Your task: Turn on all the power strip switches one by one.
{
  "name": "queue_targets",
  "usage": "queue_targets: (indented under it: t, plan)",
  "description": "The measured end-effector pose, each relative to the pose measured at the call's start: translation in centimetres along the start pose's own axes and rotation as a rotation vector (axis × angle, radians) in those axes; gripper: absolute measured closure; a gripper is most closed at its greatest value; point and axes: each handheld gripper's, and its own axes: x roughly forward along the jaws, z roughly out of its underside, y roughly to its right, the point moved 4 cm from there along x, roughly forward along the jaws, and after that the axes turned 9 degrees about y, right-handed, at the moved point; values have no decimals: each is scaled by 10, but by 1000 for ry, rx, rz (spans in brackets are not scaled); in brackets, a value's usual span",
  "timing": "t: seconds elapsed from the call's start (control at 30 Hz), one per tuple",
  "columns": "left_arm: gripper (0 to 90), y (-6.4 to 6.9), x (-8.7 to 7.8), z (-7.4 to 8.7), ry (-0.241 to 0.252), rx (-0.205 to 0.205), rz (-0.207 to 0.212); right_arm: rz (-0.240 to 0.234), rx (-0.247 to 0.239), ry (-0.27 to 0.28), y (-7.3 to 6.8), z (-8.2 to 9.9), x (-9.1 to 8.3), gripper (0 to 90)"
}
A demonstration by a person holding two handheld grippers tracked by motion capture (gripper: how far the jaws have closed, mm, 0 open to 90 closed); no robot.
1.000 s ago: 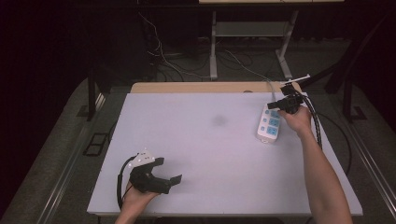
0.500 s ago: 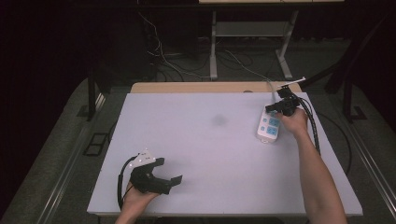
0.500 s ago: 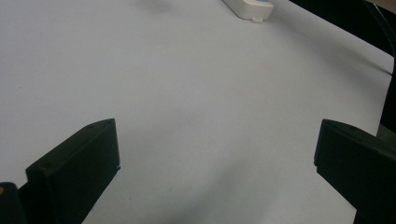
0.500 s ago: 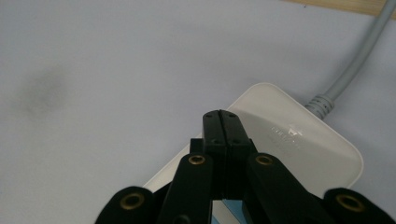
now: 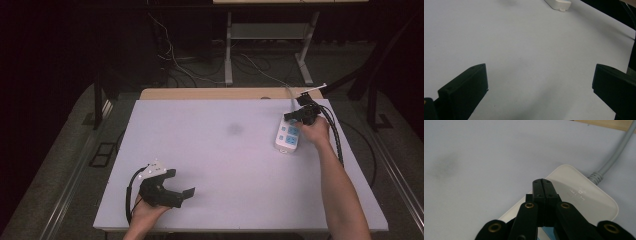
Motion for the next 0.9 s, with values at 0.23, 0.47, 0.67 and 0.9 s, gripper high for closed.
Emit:
queue_targets:
  t: [0.23,0.47,0.67,0.9]
  plan:
    - [0,-1,-1,0,1,-5,-7,6,0,5,-1,1,0,900]
    - [0,-2,-2,0,3,-4,-9,-10,28,28,1,4,0,900]
    - [0,-1,-2,0,3,-3,-7,14,0,20,-1,3,0,900]
    - [0,-2,-2,0,4,-6,-5,0,36,13,0,4,-5,900]
